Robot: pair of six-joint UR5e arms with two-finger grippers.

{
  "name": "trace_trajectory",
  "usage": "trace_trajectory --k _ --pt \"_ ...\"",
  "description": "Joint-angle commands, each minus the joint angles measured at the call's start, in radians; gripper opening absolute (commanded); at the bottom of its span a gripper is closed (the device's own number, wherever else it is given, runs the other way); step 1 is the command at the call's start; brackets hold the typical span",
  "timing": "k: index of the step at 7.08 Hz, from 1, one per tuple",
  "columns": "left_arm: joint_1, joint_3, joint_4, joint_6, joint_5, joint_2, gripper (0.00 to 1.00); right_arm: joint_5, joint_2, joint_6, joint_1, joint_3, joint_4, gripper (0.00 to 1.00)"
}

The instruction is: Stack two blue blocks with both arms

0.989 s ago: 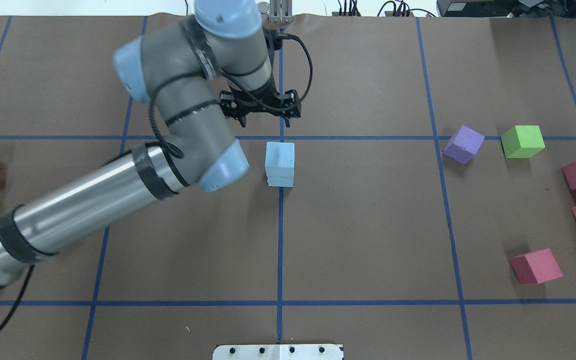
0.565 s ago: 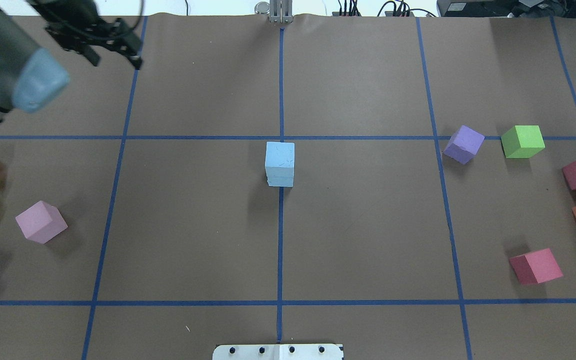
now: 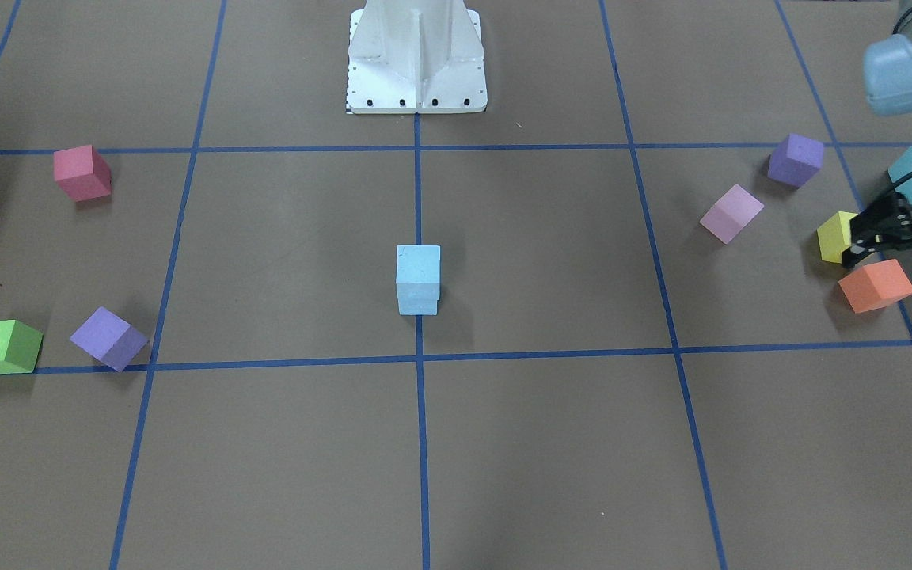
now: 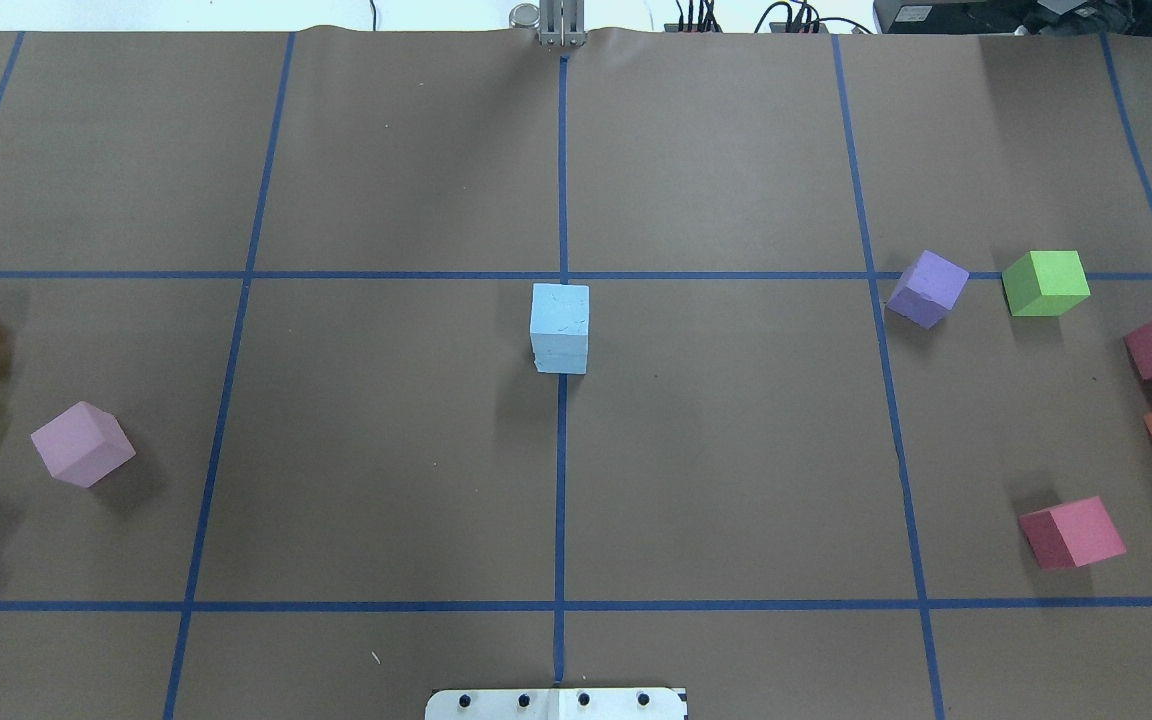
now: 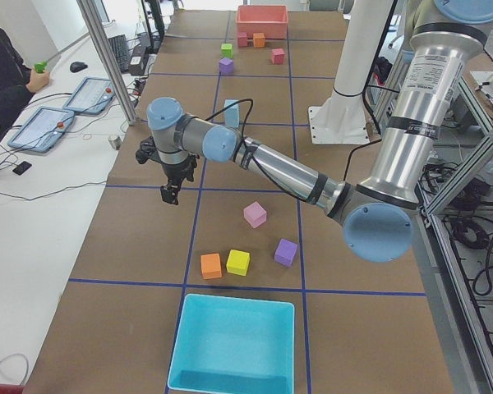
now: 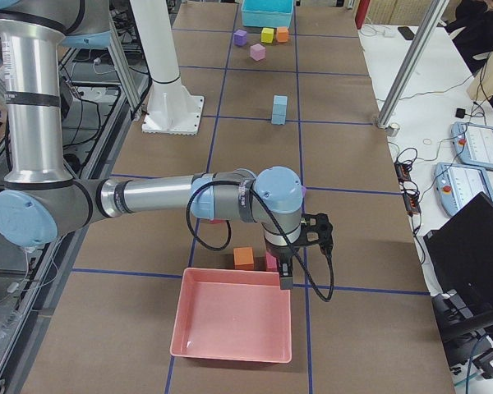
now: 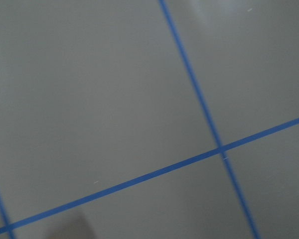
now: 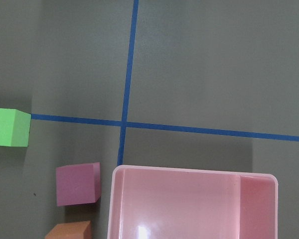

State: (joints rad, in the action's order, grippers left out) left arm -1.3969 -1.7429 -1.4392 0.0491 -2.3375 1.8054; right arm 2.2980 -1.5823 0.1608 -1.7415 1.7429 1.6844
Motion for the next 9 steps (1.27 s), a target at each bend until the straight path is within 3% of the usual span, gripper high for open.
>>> trace_trajectory --k 1,4,9 --pt "-0.014 0.003 -0.056 0.038 0.041 -0.096 0.98 0.009 0.008 -0.010 0.000 0.007 -0.003 1.00" --pt "-0.085 0.099 -0.085 0.120 0.033 -0.118 0.98 -0.005 0.027 -0.009 0.007 -0.005 -0.003 1.00" --pt "-0.126 0.295 -0.090 0.169 0.027 -0.024 0.98 -0.012 0.027 -0.010 0.022 -0.011 0.006 1.00"
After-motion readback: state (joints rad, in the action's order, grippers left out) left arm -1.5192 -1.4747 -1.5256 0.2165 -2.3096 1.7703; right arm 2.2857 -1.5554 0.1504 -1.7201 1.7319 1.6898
